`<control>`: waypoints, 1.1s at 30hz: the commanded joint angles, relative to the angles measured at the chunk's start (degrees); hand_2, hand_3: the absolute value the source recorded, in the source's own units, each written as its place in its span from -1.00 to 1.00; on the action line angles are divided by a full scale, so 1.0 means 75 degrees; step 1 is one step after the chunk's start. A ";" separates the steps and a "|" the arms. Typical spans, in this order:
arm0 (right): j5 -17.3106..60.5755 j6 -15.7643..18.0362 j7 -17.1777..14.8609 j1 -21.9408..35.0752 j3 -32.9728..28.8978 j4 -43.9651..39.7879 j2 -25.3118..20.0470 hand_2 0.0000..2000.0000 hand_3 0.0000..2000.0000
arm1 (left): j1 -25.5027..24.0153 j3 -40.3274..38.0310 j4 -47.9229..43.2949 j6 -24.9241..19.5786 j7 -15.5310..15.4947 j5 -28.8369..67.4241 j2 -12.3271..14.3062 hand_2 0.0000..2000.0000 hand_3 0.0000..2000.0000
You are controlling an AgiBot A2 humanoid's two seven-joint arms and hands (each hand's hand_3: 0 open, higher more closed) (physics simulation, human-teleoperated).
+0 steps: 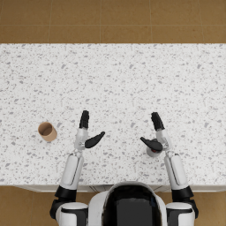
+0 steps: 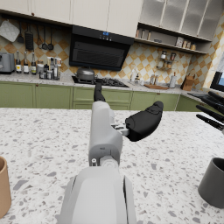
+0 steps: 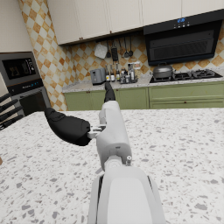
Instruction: Pick up two cups and pour the berry on the right into the cup on the left
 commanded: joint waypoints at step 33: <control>0.2606 -0.0760 0.0769 -0.2262 -0.1315 0.1084 0.0555 -1.00 -1.00 | -0.2157 -0.4043 -0.0427 -0.0769 -0.0767 0.2407 0.0495 -1.00 -1.00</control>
